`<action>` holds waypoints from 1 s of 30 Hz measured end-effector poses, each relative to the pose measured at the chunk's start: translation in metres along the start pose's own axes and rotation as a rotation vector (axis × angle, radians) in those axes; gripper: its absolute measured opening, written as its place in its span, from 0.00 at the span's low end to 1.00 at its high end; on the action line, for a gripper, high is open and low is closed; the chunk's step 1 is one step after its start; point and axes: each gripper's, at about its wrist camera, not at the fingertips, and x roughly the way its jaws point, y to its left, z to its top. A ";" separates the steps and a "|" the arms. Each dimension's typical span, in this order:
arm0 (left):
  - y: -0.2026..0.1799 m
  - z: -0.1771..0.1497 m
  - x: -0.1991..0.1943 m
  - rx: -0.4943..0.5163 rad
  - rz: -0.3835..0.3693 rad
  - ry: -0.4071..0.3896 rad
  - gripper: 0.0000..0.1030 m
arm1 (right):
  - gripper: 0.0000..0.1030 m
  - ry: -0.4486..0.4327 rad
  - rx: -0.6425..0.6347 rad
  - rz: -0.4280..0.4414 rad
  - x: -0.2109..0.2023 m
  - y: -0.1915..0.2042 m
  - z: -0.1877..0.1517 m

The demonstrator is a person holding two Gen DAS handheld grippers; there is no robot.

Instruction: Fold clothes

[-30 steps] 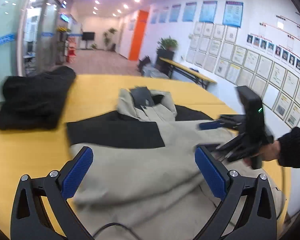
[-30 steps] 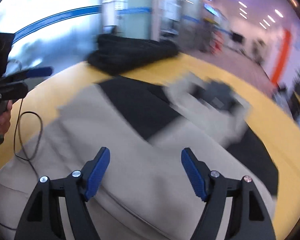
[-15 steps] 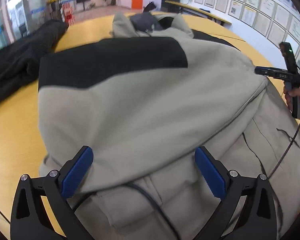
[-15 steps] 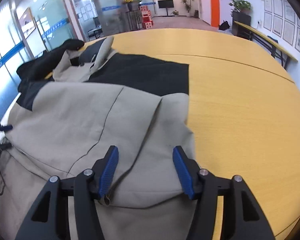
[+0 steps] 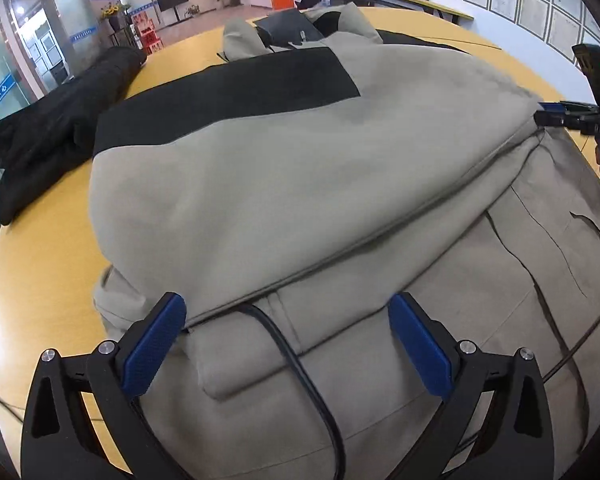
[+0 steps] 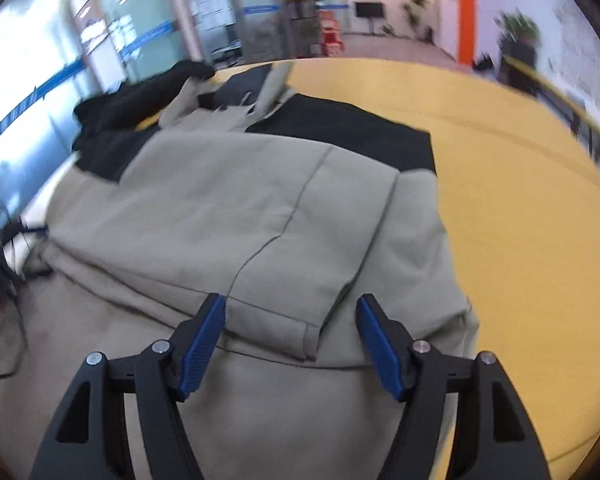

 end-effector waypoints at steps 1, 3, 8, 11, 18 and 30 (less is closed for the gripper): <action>-0.001 -0.001 -0.005 -0.007 -0.011 -0.017 1.00 | 0.69 -0.004 0.052 0.039 0.000 -0.004 0.001; -0.001 -0.001 -0.014 -0.025 -0.035 -0.047 1.00 | 0.71 -0.030 0.124 0.129 0.003 -0.006 0.008; -0.011 -0.007 -0.016 0.006 -0.077 -0.024 1.00 | 0.16 -0.019 0.281 0.223 0.013 -0.017 0.018; -0.010 -0.011 -0.006 0.014 -0.070 -0.010 1.00 | 0.06 -0.088 0.331 0.238 -0.007 -0.021 0.024; 0.010 -0.006 0.005 -0.061 -0.031 -0.015 1.00 | 0.04 -0.175 0.373 0.092 -0.065 -0.051 0.025; 0.054 -0.016 -0.003 -0.236 -0.021 -0.043 1.00 | 0.27 -0.043 0.228 -0.184 -0.068 -0.014 0.041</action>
